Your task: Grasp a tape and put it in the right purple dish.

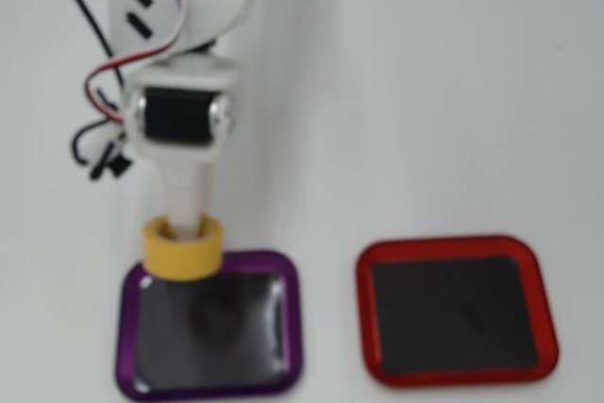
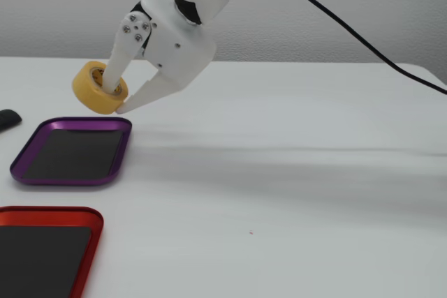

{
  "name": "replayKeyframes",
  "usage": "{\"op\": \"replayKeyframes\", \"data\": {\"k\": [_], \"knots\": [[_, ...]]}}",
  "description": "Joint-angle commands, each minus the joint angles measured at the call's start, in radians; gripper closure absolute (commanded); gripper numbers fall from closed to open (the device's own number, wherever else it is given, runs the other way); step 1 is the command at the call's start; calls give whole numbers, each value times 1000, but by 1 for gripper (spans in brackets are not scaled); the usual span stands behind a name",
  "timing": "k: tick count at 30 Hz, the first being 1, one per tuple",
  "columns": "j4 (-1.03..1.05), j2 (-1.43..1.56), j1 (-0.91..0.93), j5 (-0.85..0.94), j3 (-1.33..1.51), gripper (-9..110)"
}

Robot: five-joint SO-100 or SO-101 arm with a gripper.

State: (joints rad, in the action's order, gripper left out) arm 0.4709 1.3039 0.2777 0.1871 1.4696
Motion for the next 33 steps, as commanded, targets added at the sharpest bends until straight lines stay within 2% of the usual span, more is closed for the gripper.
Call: {"op": "replayKeyframes", "data": {"k": [1, 5, 11, 16, 20, 25, 33], "knots": [[6, 15, -14, -3, -43, 102], [11, 11, -38, 9, -43, 101], [11, 17, -43, 9, -34, 93], [20, 21, -40, 8, -31, 93], [225, 41, -32, -2, -87, 92], [505, 209, -32, -6, -186, 92], [646, 630, -46, -67, -69, 92]]}}
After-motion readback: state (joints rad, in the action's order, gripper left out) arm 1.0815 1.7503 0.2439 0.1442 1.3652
